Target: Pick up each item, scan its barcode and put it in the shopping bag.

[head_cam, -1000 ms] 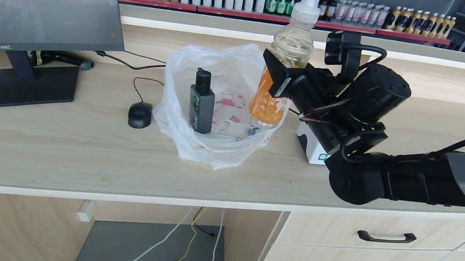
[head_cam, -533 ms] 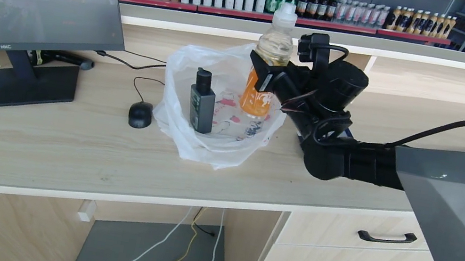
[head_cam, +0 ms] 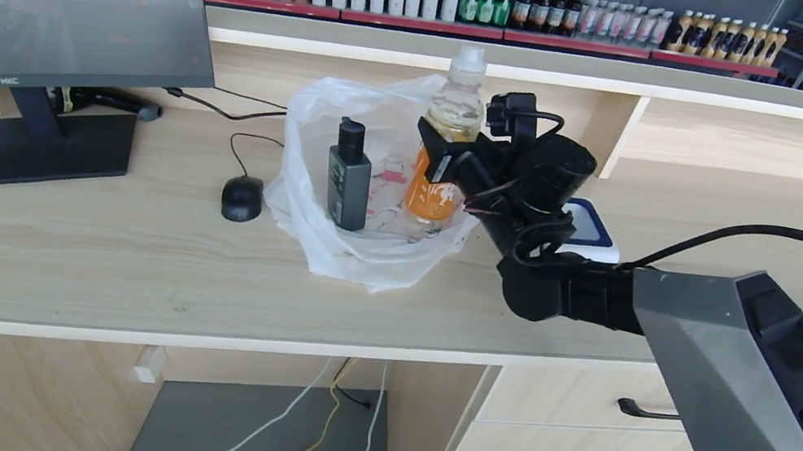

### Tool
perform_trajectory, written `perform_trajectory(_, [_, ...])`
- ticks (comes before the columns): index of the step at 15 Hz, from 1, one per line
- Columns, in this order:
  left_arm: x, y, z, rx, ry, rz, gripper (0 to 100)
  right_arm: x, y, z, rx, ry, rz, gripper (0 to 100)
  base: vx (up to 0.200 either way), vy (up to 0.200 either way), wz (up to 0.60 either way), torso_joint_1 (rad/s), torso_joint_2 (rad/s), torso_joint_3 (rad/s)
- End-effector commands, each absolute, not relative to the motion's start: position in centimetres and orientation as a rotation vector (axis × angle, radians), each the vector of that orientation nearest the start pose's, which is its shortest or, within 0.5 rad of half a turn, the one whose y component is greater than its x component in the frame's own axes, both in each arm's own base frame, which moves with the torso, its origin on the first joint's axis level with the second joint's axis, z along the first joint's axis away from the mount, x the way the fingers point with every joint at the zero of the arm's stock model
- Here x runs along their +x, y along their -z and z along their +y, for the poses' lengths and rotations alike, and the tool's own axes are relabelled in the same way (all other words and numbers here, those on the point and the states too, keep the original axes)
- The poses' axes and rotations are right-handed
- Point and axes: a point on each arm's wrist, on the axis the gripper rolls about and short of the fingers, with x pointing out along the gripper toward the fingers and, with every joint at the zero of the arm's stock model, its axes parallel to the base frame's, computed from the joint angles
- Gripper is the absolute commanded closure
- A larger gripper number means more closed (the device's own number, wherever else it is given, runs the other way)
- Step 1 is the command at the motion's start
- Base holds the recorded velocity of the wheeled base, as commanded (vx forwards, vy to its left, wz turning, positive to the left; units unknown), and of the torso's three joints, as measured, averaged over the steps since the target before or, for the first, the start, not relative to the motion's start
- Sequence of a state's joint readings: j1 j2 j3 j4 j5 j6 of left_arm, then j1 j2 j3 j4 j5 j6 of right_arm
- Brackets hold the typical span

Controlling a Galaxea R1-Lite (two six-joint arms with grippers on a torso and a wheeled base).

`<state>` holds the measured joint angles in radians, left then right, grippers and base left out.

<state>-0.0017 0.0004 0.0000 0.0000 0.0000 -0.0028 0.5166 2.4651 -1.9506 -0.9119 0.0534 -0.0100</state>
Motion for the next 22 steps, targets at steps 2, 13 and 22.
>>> perform_trajectory(2, [-2.3, -7.5, 0.0, -0.002, 0.002, 0.0, 0, 45.5, -19.1, 26.0, 0.075, -0.559, -0.361, 100, 0.0, 0.0, 0.0, 0.0, 0.0, 0.0])
perform_trajectory(13, [-2.3, -7.5, 0.0, -0.003, 0.002, 0.0, 0, 45.7, -18.0, 26.3, 0.072, -0.563, -0.349, 0, 0.0, 0.0, 0.0, 0.0, 0.0, 0.0])
perform_trajectory(22, [-2.3, -7.5, 0.0, -0.003, 0.002, 0.0, 0, 44.0, -21.0, 26.7, 0.127, -0.577, -0.535, 0, 0.0, 0.0, 0.0, 0.0, 0.0, 0.0])
